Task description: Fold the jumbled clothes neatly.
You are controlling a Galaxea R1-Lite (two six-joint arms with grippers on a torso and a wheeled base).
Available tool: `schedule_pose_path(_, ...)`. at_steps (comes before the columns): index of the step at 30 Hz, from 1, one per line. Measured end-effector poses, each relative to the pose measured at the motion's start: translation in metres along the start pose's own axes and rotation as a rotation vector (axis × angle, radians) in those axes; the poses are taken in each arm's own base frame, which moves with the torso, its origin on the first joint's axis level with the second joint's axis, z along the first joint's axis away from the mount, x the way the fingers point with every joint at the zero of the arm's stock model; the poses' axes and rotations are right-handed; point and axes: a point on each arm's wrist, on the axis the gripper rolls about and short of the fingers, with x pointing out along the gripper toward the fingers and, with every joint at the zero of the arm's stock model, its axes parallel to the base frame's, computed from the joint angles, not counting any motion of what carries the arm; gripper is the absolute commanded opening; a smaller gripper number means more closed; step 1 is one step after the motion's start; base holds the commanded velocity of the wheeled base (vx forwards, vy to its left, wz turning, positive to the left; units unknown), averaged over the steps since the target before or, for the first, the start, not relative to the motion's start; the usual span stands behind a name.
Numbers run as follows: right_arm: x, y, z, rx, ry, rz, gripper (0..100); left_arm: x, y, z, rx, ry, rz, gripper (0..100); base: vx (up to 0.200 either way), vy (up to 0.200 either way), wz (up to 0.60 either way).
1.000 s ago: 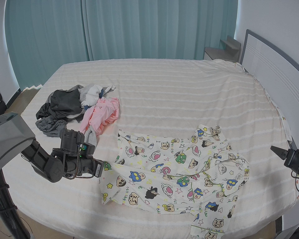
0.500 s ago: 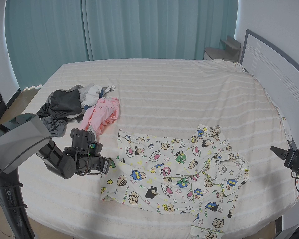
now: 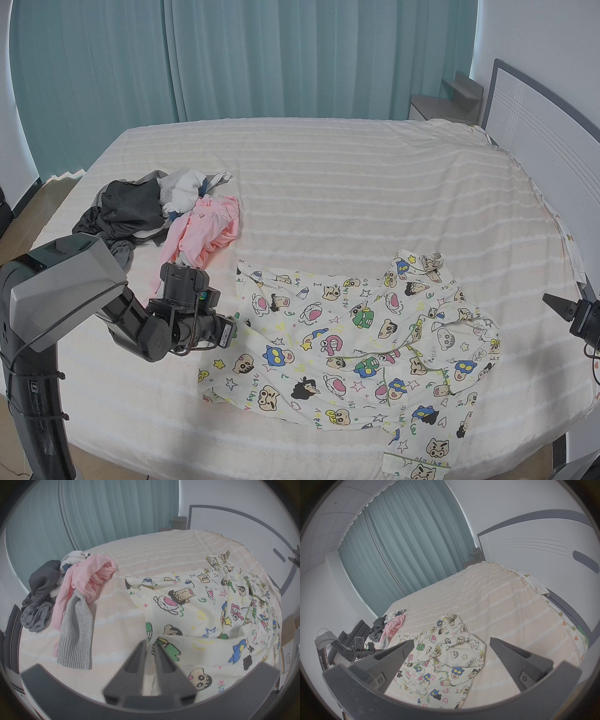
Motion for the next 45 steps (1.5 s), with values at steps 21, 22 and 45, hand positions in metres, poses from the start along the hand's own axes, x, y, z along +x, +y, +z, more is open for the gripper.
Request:
schedule_pose_path(21, 0.0, 0.0, 0.0, 0.0, 0.001, 0.0, 100, -0.05, -0.006, -0.009, -0.049, -0.05, -0.089, 100, 0.0, 0.0, 0.0)
schedule_pose_path(22, 0.0, 0.0, 0.0, 0.0, 0.001, 0.0, 100, -0.059, -0.009, -0.014, -0.06, -0.037, -0.116, 100, 0.0, 0.0, 0.0)
schedule_pose_path(45, -0.001, 0.001, 0.0, -0.002, -0.003, 0.001, 100, -0.113, -0.04, -0.117, -0.29, 0.172, -0.181, 100, 0.0, 0.0, 0.0)
